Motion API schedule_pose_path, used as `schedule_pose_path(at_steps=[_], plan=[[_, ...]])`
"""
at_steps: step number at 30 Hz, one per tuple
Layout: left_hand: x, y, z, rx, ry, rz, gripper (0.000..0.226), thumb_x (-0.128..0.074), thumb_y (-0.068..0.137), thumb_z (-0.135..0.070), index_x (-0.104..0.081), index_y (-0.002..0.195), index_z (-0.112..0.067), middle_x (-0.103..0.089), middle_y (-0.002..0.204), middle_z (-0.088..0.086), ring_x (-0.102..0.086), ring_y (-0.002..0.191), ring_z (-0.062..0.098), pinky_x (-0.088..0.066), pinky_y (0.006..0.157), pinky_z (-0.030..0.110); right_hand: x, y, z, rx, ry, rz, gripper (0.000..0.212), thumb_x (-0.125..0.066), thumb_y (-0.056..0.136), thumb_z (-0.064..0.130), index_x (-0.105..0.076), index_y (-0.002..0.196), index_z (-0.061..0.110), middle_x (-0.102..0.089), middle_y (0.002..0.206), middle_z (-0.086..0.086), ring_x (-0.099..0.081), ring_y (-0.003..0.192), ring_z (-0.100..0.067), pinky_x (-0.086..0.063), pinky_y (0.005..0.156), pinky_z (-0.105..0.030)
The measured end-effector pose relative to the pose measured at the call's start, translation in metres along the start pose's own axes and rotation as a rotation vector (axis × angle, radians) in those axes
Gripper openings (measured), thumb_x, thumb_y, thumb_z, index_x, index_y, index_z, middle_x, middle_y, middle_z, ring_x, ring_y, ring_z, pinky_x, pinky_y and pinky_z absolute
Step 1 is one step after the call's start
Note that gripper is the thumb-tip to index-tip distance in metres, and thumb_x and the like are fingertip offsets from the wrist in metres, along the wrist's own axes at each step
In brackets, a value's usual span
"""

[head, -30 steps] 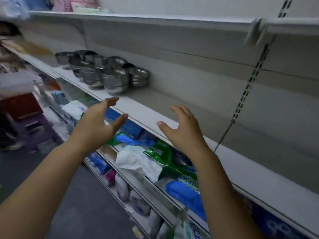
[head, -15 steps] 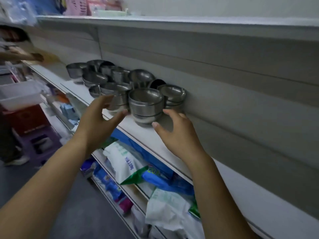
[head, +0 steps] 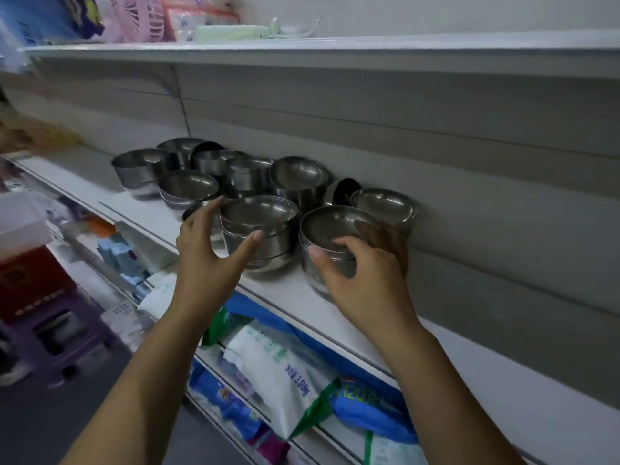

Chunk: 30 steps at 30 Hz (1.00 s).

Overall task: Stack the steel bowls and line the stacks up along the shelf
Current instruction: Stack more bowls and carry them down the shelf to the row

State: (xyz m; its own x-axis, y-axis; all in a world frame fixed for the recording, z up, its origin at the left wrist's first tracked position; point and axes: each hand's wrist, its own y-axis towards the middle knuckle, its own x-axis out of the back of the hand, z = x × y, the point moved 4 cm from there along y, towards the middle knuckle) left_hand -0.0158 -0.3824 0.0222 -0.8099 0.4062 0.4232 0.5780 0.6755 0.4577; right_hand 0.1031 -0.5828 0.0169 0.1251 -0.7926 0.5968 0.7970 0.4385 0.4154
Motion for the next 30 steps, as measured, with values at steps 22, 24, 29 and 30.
schedule_pose_path(at_steps=[22,24,29,30], plan=[[0.006,0.084,0.043,-0.302,-0.368,0.342,0.029,-0.079,0.079,-0.042,-0.059,0.086,-0.022,-0.064,0.085,-0.010,-0.064,0.094,0.009,-0.051,0.098,0.046,-0.025,0.005,0.048,-0.043,-0.127,-0.446,0.015,-0.071,0.093,0.028,-0.072,0.079,0.022,-0.066,0.078,0.012,-0.060,0.082,-0.005,-0.043,0.069,-0.015],[0.005,0.089,0.042,-0.312,-0.419,0.376,0.032,-0.077,0.076,-0.047,-0.058,0.087,-0.024,-0.066,0.090,-0.013,-0.061,0.121,0.018,-0.047,0.105,0.050,-0.024,0.006,0.053,-0.073,-0.095,-0.491,0.013,-0.070,0.094,0.029,-0.071,0.081,0.028,-0.068,0.080,0.014,-0.062,0.083,-0.004,-0.045,0.071,-0.016],[0.004,0.096,0.024,-0.391,-0.568,0.408,0.027,-0.078,0.074,-0.043,-0.058,0.087,-0.031,-0.064,0.096,-0.018,-0.056,0.120,-0.004,-0.047,0.097,0.022,-0.015,0.004,0.069,-0.096,0.075,-0.665,0.011,-0.064,0.093,0.034,-0.070,0.085,0.029,-0.067,0.078,0.021,-0.060,0.077,0.004,-0.043,0.071,-0.009],[0.003,0.095,0.020,-0.404,-0.599,0.419,0.026,-0.078,0.075,-0.041,-0.059,0.088,-0.029,-0.061,0.094,-0.014,-0.062,0.104,0.004,-0.050,0.087,0.026,-0.013,0.002,0.071,-0.097,0.100,-0.706,0.013,-0.062,0.092,0.037,-0.070,0.085,0.029,-0.068,0.078,0.019,-0.060,0.078,0.003,-0.044,0.072,-0.010]])
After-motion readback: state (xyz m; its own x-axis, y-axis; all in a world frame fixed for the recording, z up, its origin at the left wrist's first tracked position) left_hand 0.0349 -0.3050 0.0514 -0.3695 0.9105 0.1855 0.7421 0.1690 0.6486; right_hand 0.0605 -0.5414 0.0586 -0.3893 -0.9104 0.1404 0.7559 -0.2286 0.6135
